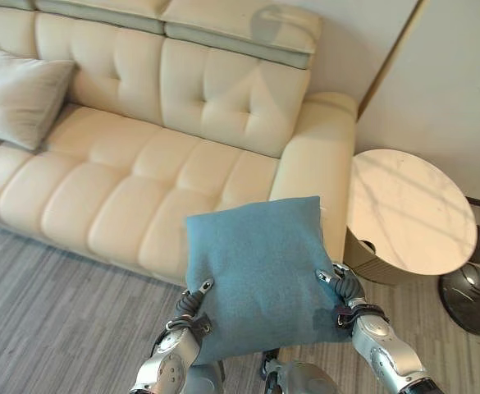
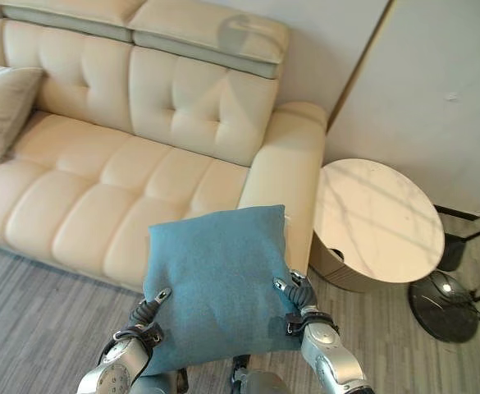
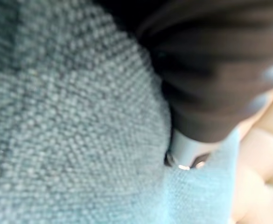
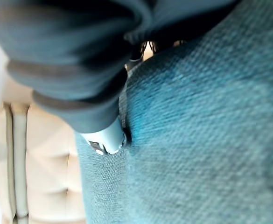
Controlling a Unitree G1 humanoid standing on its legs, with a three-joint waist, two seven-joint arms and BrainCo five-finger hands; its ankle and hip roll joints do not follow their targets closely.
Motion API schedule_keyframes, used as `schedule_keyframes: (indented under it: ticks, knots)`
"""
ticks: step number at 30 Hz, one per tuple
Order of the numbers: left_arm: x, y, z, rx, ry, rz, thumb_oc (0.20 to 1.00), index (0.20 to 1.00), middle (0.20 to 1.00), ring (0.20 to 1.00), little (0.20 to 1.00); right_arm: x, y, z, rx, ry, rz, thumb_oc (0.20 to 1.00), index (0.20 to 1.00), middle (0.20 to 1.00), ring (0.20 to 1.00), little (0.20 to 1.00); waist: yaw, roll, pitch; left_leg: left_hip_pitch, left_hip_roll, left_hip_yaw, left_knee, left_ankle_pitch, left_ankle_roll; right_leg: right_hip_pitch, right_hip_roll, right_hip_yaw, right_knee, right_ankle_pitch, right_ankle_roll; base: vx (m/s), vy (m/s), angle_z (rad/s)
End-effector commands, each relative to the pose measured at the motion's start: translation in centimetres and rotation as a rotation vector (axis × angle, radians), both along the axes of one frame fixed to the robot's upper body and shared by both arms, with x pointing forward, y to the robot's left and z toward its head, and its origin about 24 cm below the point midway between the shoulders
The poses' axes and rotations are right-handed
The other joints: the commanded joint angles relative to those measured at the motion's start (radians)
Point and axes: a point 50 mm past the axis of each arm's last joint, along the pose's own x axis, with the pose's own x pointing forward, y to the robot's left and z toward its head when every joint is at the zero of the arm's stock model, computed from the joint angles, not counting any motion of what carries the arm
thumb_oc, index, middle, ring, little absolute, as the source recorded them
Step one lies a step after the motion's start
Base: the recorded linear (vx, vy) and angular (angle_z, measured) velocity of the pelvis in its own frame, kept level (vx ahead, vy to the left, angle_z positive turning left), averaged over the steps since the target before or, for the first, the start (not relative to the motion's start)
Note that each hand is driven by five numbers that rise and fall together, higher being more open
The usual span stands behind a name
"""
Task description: Pick up all the scattered cushions and arrange them neatly on the sofa.
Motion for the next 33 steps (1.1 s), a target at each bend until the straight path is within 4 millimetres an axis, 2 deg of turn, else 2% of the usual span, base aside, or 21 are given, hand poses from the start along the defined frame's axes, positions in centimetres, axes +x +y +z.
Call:
schedule_keyframes:
  ticks: [1,3,4,8,12,15,16,18,19,20,21,22,24,25,26,28,29,30,31,32,33]
  knots:
    - [2.5,-2.3,4.0,-0.049,-0.242,-0.098,0.200,0.200,0.200,0.200,0.200,2.0,3.0,3.3,0.119,-0.178,0.093,0.200,0.200,0.200,0.200,0.200,0.010,-0.025,-0.053,0.043,-0.016,-0.007,-0.106,-0.017,-0.012,-0.004,0.058,0.048,0.048,-0.154,0.061,0.03,0.096,0.75]
    - [2.9,-2.7,4.2,-0.037,-0.248,-0.130,0.200,0.200,0.200,0.200,0.200,2.1,2.8,3.6,0.123,-0.191,0.077,0.200,0.200,0.200,0.200,0.200,-0.004,0.002,-0.072,0.080,-0.013,0.033,-0.286,0.044,-0.027,-0.025,0.051,-0.024,0.036,-0.142,0.076,-0.04,0.176,0.71]
    - [3.0,-2.7,4.3,-0.025,-0.256,-0.134,0.200,0.200,0.200,0.200,0.200,2.2,3.1,3.7,0.120,-0.196,0.084,0.200,0.200,0.200,0.200,0.200,-0.002,0.004,-0.069,0.064,-0.014,0.015,-0.286,0.045,-0.028,-0.035,0.047,-0.035,0.031,-0.132,0.080,-0.06,0.252,0.95]
    - [2.5,-2.2,4.1,-0.006,-0.242,-0.124,0.200,0.200,0.200,0.200,0.200,2.3,3.4,3.8,0.122,-0.198,0.090,0.200,0.200,0.200,0.200,0.200,0.010,0.002,-0.070,0.074,-0.018,0.015,-0.286,0.029,-0.024,-0.031,0.035,-0.037,0.023,-0.118,0.096,0.04,0.172,0.37]
    - [2.2,-1.4,3.9,0.004,-0.230,-0.091,0.200,0.200,0.200,0.200,0.200,2.4,4.1,3.9,0.120,-0.198,0.118,0.200,0.200,0.200,0.200,0.200,0.029,-0.010,-0.058,0.097,-0.045,0.013,-0.286,-0.007,0.008,-0.019,0.002,-0.018,0.068,-0.128,0.117,0.11,0.251,0.01]
    - [2.6,-1.3,4.3,0.016,-0.251,-0.081,0.200,0.200,0.200,0.200,0.200,2.6,4.3,4.1,0.129,-0.212,0.120,0.200,0.200,0.200,0.200,0.200,0.031,-0.007,-0.045,0.107,-0.077,-0.015,-0.267,-0.034,0.045,-0.062,-0.048,0.017,0.232,-0.152,0.130,0.11,0.313,0.02]
    - [2.8,-1.3,4.6,0.021,-0.261,-0.083,0.200,0.200,0.200,0.200,0.200,2.5,4.3,4.2,0.127,-0.214,0.118,0.200,0.200,0.200,0.200,0.200,0.026,-0.003,-0.041,0.108,-0.091,-0.026,-0.256,-0.049,0.061,-0.096,-0.071,0.036,0.321,-0.140,0.138,0.11,0.354,0.18]
    - [3.2,-1.3,5.1,0.049,-0.288,-0.088,0.200,0.200,0.200,0.200,0.200,2.6,4.5,4.4,0.137,-0.226,0.111,0.200,0.200,0.200,0.200,0.200,0.011,0.007,-0.024,0.132,-0.123,-0.044,-0.249,-0.068,0.095,-0.152,-0.114,0.074,0.484,-0.065,0.146,0.11,0.341,0.27]
    - [3.3,-1.3,5.2,0.062,-0.292,-0.094,0.200,0.200,0.200,0.200,0.200,2.6,4.6,4.4,0.139,-0.226,0.110,0.200,0.200,0.200,0.200,0.200,0.004,0.011,-0.016,0.140,-0.127,-0.054,-0.251,-0.071,0.102,-0.185,-0.100,0.114,0.534,-0.059,0.140,0.09,0.185,0.20]
    - [3.4,-1.3,5.3,0.072,-0.300,-0.093,0.200,0.200,0.200,0.200,0.200,2.8,4.7,4.6,0.147,-0.240,0.105,0.200,0.200,0.200,0.200,0.200,-0.012,0.014,-0.010,0.153,-0.126,-0.060,-0.263,-0.067,0.095,-0.234,-0.026,0.188,0.539,-0.096,0.128,0.09,0.107,0.15]
    - [3.7,-1.2,5.8,0.084,-0.326,-0.086,0.200,0.200,0.200,0.200,0.200,3.0,4.8,4.8,0.156,-0.250,0.103,0.200,0.200,0.200,0.200,0.200,-0.014,0.021,-0.008,0.168,-0.127,-0.067,-0.279,-0.063,0.091,-0.264,0.023,0.221,0.498,-0.126,0.123,0.13,0.080,0.28]
    - [4.0,-1.0,6.3,0.103,-0.352,-0.092,0.200,0.200,0.200,0.200,0.200,3.2,4.8,5.1,0.168,-0.263,0.094,0.200,0.200,0.200,0.200,0.200,-0.014,0.024,-0.008,0.177,-0.130,-0.065,-0.285,-0.063,0.087,-0.270,0.047,0.220,0.441,-0.126,0.121,0.16,0.075,0.22]
    - [4.4,-0.5,7.4,0.134,-0.405,-0.075,0.200,0.200,0.200,0.200,0.200,3.8,4.9,6.4,0.175,-0.318,0.095,0.200,0.200,0.200,0.200,0.200,-0.011,0.024,-0.006,0.202,-0.140,-0.064,-0.279,-0.080,0.080,-0.276,0.079,0.198,0.310,-0.087,0.130,0.21,0.017,0.14]
    - [4.7,0.0,8.1,0.160,-0.437,-0.064,0.200,0.200,0.200,0.200,0.200,4.2,5.0,7.2,0.175,-0.360,0.109,0.200,0.200,0.200,0.200,0.200,-0.006,0.015,-0.012,0.215,-0.147,-0.061,-0.279,-0.089,0.077,-0.274,0.096,0.167,0.206,-0.054,0.146,0.25,-0.025,0.05]
    - [4.8,0.1,8.8,0.158,-0.470,-0.054,0.200,0.200,0.200,0.200,0.200,4.3,5.1,8.2,0.176,-0.406,0.119,0.200,0.200,0.200,0.200,0.200,-0.001,0.009,-0.018,0.223,-0.152,-0.053,-0.277,-0.098,0.074,-0.271,0.094,0.133,0.162,-0.042,0.158,0.27,-0.038,0.06]
    - [4.6,1.0,10.3,0.185,-0.541,-0.028,0.200,0.200,0.200,0.200,0.200,4.1,5.9,10.0,0.197,-0.491,0.175,0.200,0.200,0.200,0.200,0.200,0.021,-0.002,-0.039,0.243,-0.154,-0.030,-0.272,-0.123,0.060,-0.233,0.081,-0.032,0.098,-0.023,0.178,0.31,-0.052,0.02]
    - [4.3,1.2,10.6,0.182,-0.554,-0.018,0.200,0.200,0.200,0.200,0.200,4.0,5.9,10.5,0.196,-0.510,0.195,0.200,0.200,0.200,0.200,0.200,0.023,-0.003,-0.049,0.250,-0.154,-0.025,-0.264,-0.130,0.056,-0.219,0.074,-0.072,0.095,-0.027,0.174,0.33,-0.060,-0.23]
    - [4.1,1.1,10.9,0.165,-0.571,-0.017,0.200,0.200,0.200,0.200,0.200,3.8,5.8,11.0,0.192,-0.535,0.213,0.200,0.200,0.200,0.200,0.200,0.021,-0.004,-0.063,0.263,-0.153,-0.024,-0.248,-0.141,0.050,-0.197,0.077,-0.068,0.078,-0.040,0.158,0.52,-0.058,-0.41]
    - [3.8,1.2,11.6,0.146,-0.614,-0.002,0.200,0.200,0.200,0.200,0.200,3.3,5.8,11.5,0.213,-0.564,0.239,0.200,0.200,0.200,0.200,0.200,0.014,0.006,-0.089,0.271,-0.137,-0.007,-0.148,-0.137,0.020,-0.148,0.082,-0.069,0.074,-0.055,0.126,0.44,-0.052,-0.11]
    - [3.7,1.2,11.6,0.146,-0.613,-0.001,0.200,0.200,0.200,0.200,0.200,3.3,5.8,11.5,0.213,-0.563,0.239,0.200,0.200,0.200,0.200,0.200,0.014,0.006,-0.090,0.269,-0.135,-0.008,-0.142,-0.141,0.018,-0.147,0.083,-0.069,0.073,-0.055,0.125,0.43,-0.053,0.05]
    - [3.5,1.1,11.7,0.125,-0.620,0.003,0.200,0.200,0.200,0.200,0.200,3.3,5.7,11.7,0.210,-0.571,0.244,0.200,0.200,0.200,0.200,0.200,0.012,0.010,-0.095,0.265,-0.125,-0.004,-0.087,-0.125,-0.001,-0.125,0.088,-0.067,0.065,-0.063,0.112,0.25,-0.066,0.21]
